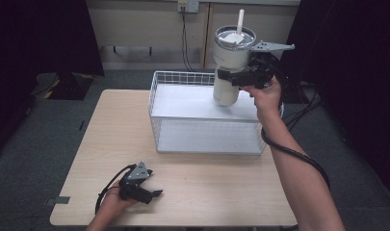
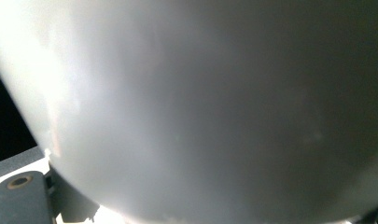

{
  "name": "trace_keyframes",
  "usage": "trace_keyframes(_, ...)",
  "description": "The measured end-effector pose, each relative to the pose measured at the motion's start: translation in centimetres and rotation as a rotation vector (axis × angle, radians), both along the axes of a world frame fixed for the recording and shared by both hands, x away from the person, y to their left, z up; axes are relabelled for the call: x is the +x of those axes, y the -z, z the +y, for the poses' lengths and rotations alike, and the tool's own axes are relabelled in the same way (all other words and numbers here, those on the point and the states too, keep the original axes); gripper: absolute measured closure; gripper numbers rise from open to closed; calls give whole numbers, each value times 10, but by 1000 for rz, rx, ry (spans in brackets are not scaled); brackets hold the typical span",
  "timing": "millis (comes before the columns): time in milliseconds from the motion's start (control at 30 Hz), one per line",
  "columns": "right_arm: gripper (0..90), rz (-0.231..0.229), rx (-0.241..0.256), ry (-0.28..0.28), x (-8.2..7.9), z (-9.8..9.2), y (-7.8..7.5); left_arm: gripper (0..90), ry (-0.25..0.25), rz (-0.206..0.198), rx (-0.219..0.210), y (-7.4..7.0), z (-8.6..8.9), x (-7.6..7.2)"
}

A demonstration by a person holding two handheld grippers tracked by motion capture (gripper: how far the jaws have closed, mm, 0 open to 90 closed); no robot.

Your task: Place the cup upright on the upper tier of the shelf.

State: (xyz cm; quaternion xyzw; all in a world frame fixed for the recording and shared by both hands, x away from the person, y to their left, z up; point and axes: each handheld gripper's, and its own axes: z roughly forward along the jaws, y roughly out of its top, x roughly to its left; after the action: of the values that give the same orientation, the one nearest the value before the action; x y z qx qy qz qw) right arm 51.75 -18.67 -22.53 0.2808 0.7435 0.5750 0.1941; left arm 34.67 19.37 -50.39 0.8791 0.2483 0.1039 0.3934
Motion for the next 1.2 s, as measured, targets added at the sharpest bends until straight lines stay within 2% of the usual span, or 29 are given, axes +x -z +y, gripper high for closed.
trace_keyframes(733,97,10,17,28,8,0,24,148,-2,-1,0,0,0,0)
trace_keyframes(1200,96,-20,17,19,7,-2,31,148,-2,-1,0,0,0,0)
